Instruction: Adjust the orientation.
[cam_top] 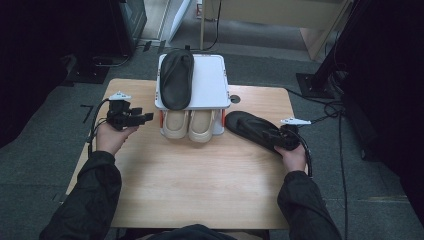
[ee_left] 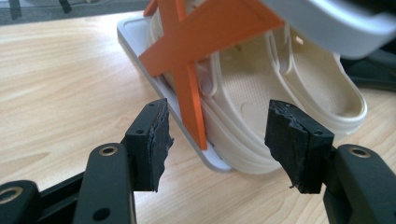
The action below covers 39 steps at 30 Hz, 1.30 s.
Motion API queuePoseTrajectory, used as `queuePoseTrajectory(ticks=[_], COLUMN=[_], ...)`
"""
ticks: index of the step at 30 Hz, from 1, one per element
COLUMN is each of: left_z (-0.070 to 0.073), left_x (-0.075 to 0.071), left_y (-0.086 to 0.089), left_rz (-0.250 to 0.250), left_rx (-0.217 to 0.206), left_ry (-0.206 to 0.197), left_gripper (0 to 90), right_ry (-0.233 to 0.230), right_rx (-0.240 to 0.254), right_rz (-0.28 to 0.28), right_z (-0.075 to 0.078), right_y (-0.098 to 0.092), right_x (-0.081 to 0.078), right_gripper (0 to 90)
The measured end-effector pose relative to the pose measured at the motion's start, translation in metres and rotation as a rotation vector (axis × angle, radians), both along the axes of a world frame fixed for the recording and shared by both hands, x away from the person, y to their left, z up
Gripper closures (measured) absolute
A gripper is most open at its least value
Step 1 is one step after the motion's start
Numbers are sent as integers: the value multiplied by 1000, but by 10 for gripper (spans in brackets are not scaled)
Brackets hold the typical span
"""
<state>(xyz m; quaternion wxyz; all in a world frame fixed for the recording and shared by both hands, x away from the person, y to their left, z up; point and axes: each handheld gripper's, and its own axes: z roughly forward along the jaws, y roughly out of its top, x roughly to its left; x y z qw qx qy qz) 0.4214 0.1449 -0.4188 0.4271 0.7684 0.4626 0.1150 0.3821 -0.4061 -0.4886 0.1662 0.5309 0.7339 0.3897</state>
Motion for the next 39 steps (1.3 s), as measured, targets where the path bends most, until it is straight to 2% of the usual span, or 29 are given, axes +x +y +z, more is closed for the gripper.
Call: queuePoseTrajectory(ticks=[4, 8, 17, 28, 33, 39], left_z=[-3, -5, -8, -11, -11, -11], left_x=[-3, -2, -4, -3, -4, -4], left_y=[3, 3, 2, 2, 3, 3], left_rz=[3, -1, -9, -13, -17, -17], left_rx=[-2, 12, 19, 27, 15, 16], left_ry=[-11, 1, -6, 7, 5, 2], left_gripper=[403, 403, 403, 404, 405, 405], right_ry=[8, 12, 10, 15, 19, -63], right_rx=[-35, -46, -84, -92, -96, -60], right_rz=[27, 44, 111, 175, 178, 135], right_z=[0, 2, 4, 6, 8, 31], right_y=[6, 12, 30, 54, 57, 42], right_x=[0, -1, -3, -3, -2, -7], right_gripper=[628, 624, 613, 594, 576, 617])
